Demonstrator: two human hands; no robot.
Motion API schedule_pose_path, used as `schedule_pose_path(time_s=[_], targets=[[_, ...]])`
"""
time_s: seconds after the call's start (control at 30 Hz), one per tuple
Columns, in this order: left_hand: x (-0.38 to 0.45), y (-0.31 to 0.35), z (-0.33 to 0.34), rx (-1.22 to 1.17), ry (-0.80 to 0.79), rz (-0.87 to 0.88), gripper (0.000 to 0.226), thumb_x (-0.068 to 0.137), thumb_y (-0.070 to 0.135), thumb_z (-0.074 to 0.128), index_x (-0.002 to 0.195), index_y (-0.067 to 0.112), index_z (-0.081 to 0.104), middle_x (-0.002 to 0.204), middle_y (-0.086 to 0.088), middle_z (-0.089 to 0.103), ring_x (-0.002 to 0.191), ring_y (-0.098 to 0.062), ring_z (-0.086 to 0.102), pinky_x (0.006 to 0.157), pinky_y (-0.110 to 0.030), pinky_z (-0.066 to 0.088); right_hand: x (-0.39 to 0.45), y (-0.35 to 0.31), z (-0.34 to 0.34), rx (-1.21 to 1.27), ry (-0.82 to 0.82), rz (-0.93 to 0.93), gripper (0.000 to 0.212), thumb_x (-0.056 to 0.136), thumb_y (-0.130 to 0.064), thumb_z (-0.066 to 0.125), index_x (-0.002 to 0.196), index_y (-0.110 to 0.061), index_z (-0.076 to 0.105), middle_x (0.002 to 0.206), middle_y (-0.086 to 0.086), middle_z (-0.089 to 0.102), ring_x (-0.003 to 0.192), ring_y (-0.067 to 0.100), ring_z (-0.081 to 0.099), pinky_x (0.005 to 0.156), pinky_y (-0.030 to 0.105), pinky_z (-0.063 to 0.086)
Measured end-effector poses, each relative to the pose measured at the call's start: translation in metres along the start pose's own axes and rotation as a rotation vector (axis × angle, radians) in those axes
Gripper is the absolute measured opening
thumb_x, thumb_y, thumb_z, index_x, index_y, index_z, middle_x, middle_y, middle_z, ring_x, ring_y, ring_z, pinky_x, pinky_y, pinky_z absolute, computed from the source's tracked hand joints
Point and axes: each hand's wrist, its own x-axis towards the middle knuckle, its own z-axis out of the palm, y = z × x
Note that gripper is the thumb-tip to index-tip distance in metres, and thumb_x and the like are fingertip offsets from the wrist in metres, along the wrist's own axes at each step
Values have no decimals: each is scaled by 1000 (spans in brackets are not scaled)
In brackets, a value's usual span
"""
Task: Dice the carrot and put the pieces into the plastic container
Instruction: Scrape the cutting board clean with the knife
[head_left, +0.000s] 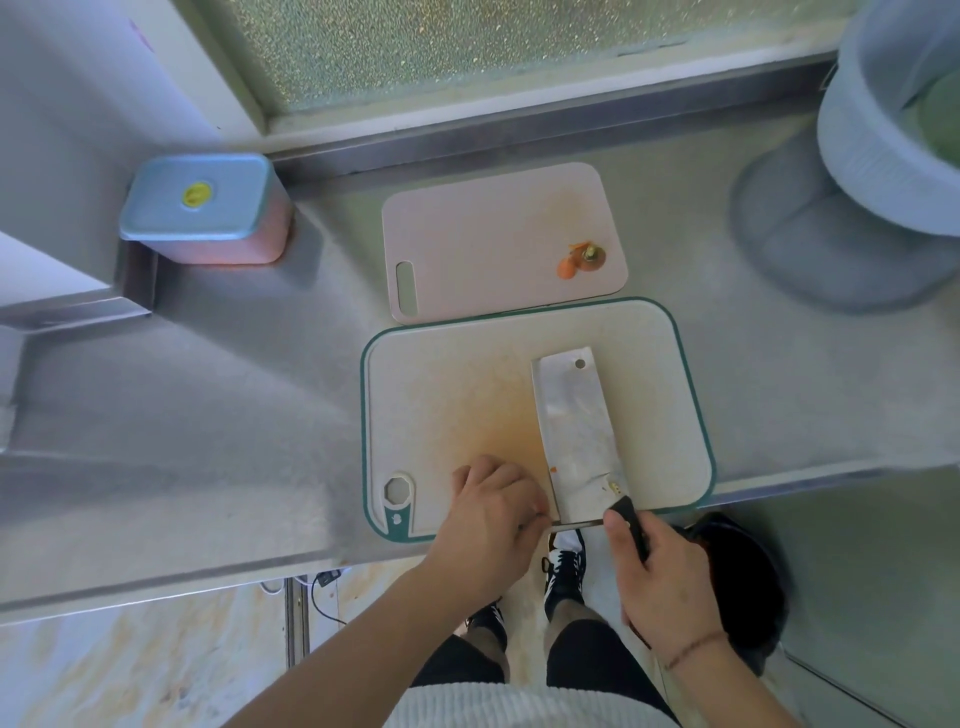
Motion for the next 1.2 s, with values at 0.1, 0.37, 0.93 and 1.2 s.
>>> schedule_pose_path(time_s=[0.1,0.37,0.93,1.2], targets=[[0,-9,-2,-43,49,46,7,88,24,56,85,21,62,90,12,59,95,-13,47,84,-32,37,0,2,-2,2,-6,-3,48,83,-65,33,64,-25,47,42,-1,52,39,9,54,54,33,50],[0,-18,7,-4,167,124,19,93,22,57,96,18,75,100,6,65,93,-17,55,85,-32,39,5,5,-10,10,32,-23,37,92,-45,50,62,-24,48,45,-2,51,44,12,54,48,27,42],[9,-29,0,-42,98,270,13,88,29,69,85,20,78,91,8,64,89,-14,54,85,-33,42,1,-4,9,-26,104,-62,48,87,-67,31,69,-25,48,58,0,60,55,22,55,55,33,42],[9,-28,6,7,179,284,15,92,29,66,84,20,75,92,9,65,88,-14,54,86,-27,39,-4,-17,19,-24,72,-41,55,83,-64,31,70,-16,54,57,3,60,54,23,56,54,33,44]])
